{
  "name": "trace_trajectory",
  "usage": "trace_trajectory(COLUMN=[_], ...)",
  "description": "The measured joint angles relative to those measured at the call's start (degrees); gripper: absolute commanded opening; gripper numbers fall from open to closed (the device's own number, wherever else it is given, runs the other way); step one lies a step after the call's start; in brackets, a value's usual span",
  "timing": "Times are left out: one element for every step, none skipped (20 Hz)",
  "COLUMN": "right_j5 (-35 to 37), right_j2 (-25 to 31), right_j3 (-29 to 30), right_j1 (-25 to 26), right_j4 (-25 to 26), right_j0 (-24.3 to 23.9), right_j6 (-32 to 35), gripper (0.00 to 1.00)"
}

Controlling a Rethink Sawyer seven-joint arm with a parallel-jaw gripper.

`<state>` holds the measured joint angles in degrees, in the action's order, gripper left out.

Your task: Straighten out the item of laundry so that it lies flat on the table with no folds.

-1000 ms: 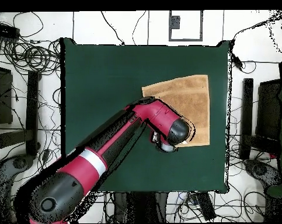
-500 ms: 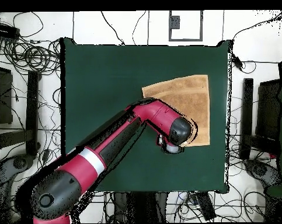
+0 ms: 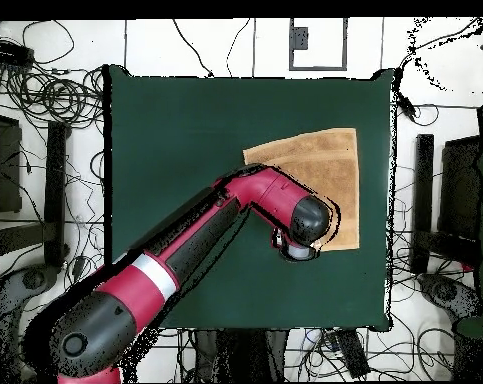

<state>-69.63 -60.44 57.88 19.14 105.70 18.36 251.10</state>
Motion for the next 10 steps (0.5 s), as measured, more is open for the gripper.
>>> trace_trajectory(right_j5=[0.00,0.00,0.00,0.00,0.00,0.00,0.00,0.00,0.00,0.00], right_j2=[0.00,0.00,0.00,0.00,0.00,0.00,0.00,0.00,0.00,0.00], right_j3=[-0.06,-0.14,-0.18,-0.22,-0.25,-0.29,-0.30,-0.32,-0.32,-0.32], right_j1=[0.00,0.01,0.01,0.01,0.01,0.01,0.02,0.02,0.02,0.02], right_j4=[0.00,0.00,0.00,0.00,0.00,0.00,-0.01,0.00,0.00,0.00], right_j0=[-0.02,-0.04,-0.05,-0.05,-0.06,-0.08,-0.08,-0.08,-0.11,-0.12], right_j6=[0.00,0.00,0.00,0.00,0.00,0.00,0.00,0.00,0.00,0.00], gripper=[1.00,1.00,1.00,1.00,1.00,1.00,1.00,1.00,1.00,1.00])
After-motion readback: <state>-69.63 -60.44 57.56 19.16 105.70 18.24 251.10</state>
